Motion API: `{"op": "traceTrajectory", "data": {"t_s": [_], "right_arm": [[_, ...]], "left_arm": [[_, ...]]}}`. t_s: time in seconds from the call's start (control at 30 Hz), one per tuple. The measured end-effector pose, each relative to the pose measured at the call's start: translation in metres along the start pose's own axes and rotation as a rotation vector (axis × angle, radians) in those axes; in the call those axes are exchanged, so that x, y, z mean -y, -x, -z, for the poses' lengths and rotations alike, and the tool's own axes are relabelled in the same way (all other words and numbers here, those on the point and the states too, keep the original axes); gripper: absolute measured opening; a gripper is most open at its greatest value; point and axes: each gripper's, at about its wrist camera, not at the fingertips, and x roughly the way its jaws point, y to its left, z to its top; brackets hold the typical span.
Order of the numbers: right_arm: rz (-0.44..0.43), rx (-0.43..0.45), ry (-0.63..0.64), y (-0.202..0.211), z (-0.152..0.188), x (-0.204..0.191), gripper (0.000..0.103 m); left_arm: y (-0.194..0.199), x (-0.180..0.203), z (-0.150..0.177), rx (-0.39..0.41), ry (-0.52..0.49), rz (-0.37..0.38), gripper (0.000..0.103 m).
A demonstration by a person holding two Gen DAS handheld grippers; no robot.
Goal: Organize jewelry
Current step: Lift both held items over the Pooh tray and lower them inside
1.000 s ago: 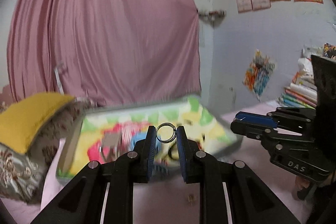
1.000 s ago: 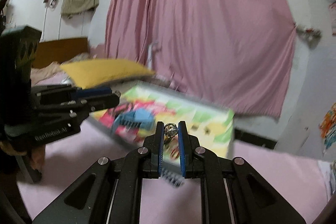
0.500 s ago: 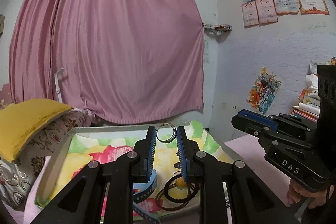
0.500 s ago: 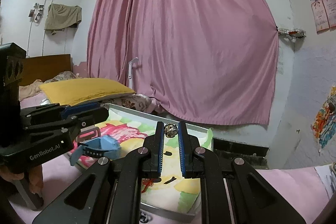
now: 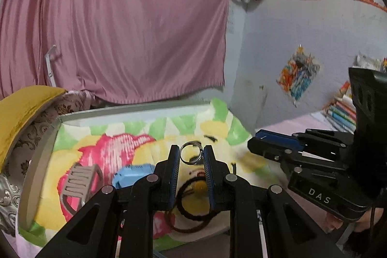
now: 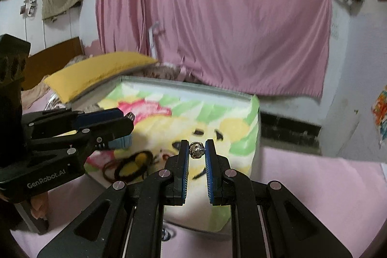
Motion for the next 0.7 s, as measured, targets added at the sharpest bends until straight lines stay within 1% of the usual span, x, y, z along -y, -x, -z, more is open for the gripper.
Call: {"op": "traceTrajectory", "data": {"t_s": [0.13, 0.27, 0.37, 0.47, 0.7], "right_arm": [[-0.043, -0.074, -0.022, -0.014, 0.006, 0.003, 0.012], [-0.049, -0.119, -0.022, -0.023, 0.009, 0.001, 0.012], [-0.060, -0.148, -0.029, -0.029, 0.010, 0.001, 0.012], [-0.069, -0.175, -0.041, -0.034, 0.011, 0.003, 0.012], [-0.078, -0.194, -0.062, -0.037, 0.013, 0.005, 0.012]], "left_arm": [[-0.009, 0.003, 0.003, -0.076, -0.009, -0.007, 0.019], [-0.018, 0.000, 0.006, -0.148, 0.001, -0.013, 0.019], [-0.023, -0.002, 0.009, -0.180, 0.005, -0.017, 0.019], [-0.024, 0.000, 0.009, -0.187, -0.007, -0.022, 0.019], [-0.024, 0.001, 0.009, -0.196, -0.013, -0.025, 0.019]]}}
